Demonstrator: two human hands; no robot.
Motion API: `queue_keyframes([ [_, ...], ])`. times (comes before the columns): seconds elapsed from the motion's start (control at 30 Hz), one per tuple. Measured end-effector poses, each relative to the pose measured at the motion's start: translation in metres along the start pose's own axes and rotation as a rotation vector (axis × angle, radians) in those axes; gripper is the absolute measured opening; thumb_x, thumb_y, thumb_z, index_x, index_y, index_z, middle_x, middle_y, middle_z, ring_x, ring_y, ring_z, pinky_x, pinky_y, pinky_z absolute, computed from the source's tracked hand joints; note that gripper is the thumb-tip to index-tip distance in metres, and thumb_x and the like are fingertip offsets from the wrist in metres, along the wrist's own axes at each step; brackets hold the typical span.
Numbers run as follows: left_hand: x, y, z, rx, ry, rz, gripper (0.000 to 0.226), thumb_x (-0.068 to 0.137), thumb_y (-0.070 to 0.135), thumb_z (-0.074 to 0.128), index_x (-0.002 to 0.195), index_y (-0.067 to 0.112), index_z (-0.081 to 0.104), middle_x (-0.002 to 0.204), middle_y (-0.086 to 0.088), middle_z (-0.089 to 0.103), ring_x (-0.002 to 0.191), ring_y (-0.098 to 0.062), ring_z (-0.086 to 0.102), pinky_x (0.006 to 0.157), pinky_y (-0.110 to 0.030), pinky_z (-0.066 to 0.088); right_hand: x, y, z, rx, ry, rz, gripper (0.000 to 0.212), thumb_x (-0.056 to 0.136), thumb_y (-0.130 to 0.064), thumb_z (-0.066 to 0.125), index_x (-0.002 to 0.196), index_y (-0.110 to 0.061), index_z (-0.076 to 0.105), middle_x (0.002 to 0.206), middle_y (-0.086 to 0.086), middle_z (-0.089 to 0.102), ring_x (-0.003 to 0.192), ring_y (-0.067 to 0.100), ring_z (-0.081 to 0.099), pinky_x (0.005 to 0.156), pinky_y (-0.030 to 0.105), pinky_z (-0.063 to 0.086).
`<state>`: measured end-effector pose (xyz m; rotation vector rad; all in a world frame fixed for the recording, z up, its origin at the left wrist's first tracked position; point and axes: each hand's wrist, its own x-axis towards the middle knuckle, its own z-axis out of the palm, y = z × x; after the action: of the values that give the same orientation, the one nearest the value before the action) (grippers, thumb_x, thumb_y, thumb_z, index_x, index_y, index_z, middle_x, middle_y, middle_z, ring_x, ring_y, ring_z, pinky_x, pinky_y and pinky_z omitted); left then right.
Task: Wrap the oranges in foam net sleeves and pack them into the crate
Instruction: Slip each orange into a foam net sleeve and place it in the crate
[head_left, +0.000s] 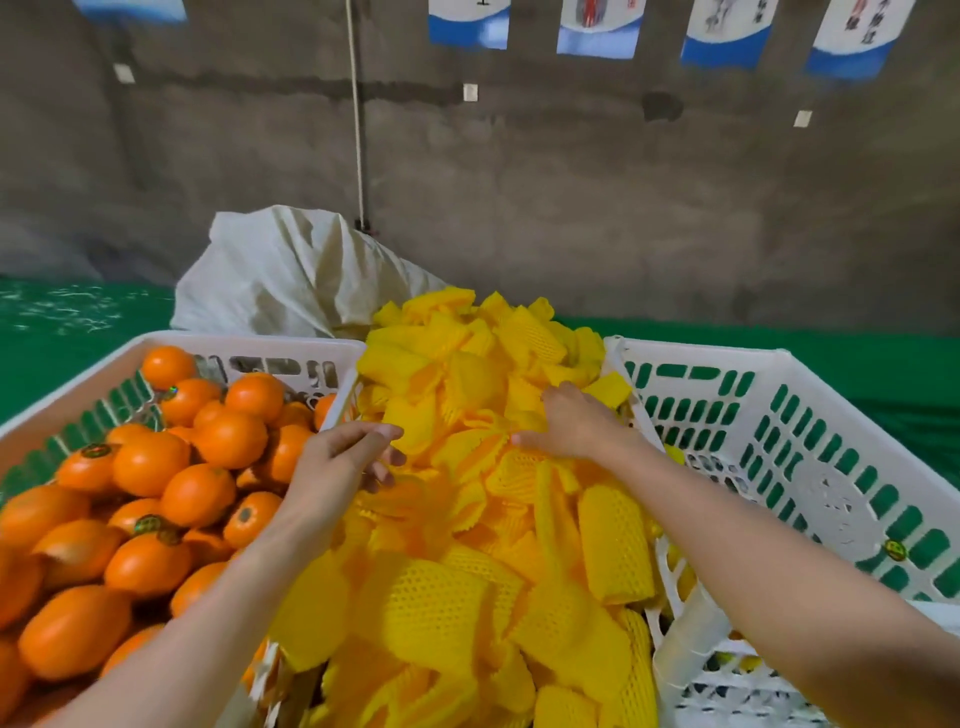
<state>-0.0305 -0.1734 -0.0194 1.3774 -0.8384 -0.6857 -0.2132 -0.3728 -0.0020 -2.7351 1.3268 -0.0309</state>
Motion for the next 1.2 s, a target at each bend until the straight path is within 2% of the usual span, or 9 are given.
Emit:
queue_keyframes([
  [0.17,-0.001,0.004,-0.001,-0.032,0.025,-0.019,0.016,0.094,0.012,0.055,0.087,0.011,0.070,0.067,-0.004,0.069,0.052,-0.011,0.058,0.047,-0.020,0.042,-0.002,-0.003,-0.005,0.079,0.034,0.077,0.040,0.087,-0.023,0.059,0.124,-0.010,0.049,0.122,0.012,0.057,0.111,0.031,0.054,0.085,0.037,0.048],
  [0.33,-0.003,0.007,0.002,-0.013,-0.003,0.000,0.007,0.089,0.016,0.063,0.093,0.016,0.069,0.087,-0.003,0.069,0.068,-0.010,0.063,0.059,-0.025,0.048,-0.026,-0.020,-0.036,0.612,0.354,-0.060,0.055,0.088,-0.015,0.062,0.135,-0.026,0.038,0.087,0.002,0.053,0.084,0.023,0.055,0.066,0.028,0.041],
  [0.53,-0.008,0.009,0.008,-0.007,-0.176,-0.006,0.068,0.064,0.043,0.067,0.126,0.021,0.049,0.110,0.005,0.061,0.095,-0.009,0.062,0.077,-0.022,0.051,-0.063,-0.066,-0.042,0.937,0.280,-0.363,0.048,0.088,-0.006,0.060,0.121,-0.037,0.045,0.126,-0.005,0.049,0.118,0.012,0.047,0.083,0.008,0.045],
  [0.67,-0.007,0.006,0.005,-0.091,-0.226,0.038,0.044,0.075,0.027,0.071,0.117,0.018,0.060,0.115,0.000,0.068,0.102,-0.015,0.066,0.083,-0.028,0.055,-0.069,-0.085,-0.041,1.124,0.073,-0.434,0.041,0.087,0.000,0.060,0.113,-0.031,0.050,0.119,0.009,0.058,0.108,0.024,0.060,0.085,0.037,0.054],
  [0.77,-0.009,0.009,0.002,-0.005,-0.109,0.118,0.013,0.084,0.013,0.069,0.093,0.004,0.068,0.096,-0.015,0.071,0.086,-0.028,0.068,0.076,-0.042,0.056,-0.066,-0.090,-0.034,0.906,0.192,-0.380,0.043,0.086,-0.007,0.063,0.116,-0.033,0.047,0.123,-0.003,0.052,0.112,0.015,0.053,0.088,0.031,0.052],
  [0.87,-0.012,0.013,0.004,0.256,0.012,0.194,0.028,0.082,0.018,0.072,0.083,-0.007,0.058,0.086,-0.030,0.059,0.069,-0.029,0.052,0.067,-0.051,0.045,-0.060,-0.100,-0.029,0.675,0.369,-0.438,0.038,0.085,-0.018,0.066,0.119,-0.028,0.052,0.118,-0.009,0.054,0.108,0.004,0.049,0.085,0.009,0.039],
  [1.03,-0.019,0.030,0.002,0.157,0.021,0.166,0.032,0.083,0.018,0.072,0.081,-0.007,0.053,0.074,-0.021,0.051,0.069,-0.021,0.047,0.061,-0.042,0.038,-0.050,-0.125,-0.024,0.653,0.573,-0.403,0.019,0.081,-0.015,0.071,0.096,-0.012,0.059,0.098,-0.003,0.059,0.092,0.012,0.053,0.081,0.029,0.045],
  [1.13,-0.020,0.043,-0.014,0.051,-0.055,0.154,0.040,0.083,0.041,0.060,0.070,0.005,0.051,0.062,-0.005,0.044,0.057,-0.014,0.044,0.053,-0.027,0.035,-0.047,-0.140,-0.026,0.635,0.779,-0.438,0.010,0.079,-0.010,0.072,0.084,-0.009,0.064,0.096,-0.001,0.055,0.093,0.012,0.051,0.083,0.020,0.038],
  [1.2,-0.013,0.047,-0.032,-0.070,-0.059,0.115,0.042,0.093,0.046,0.045,0.071,0.013,0.061,0.062,-0.001,0.059,0.057,-0.010,0.057,0.054,-0.019,0.045,-0.044,-0.146,-0.028,0.782,0.731,-0.463,0.017,0.081,-0.005,0.069,0.079,-0.019,0.060,0.085,-0.006,0.056,0.082,0.001,0.052,0.076,0.010,0.039],
])
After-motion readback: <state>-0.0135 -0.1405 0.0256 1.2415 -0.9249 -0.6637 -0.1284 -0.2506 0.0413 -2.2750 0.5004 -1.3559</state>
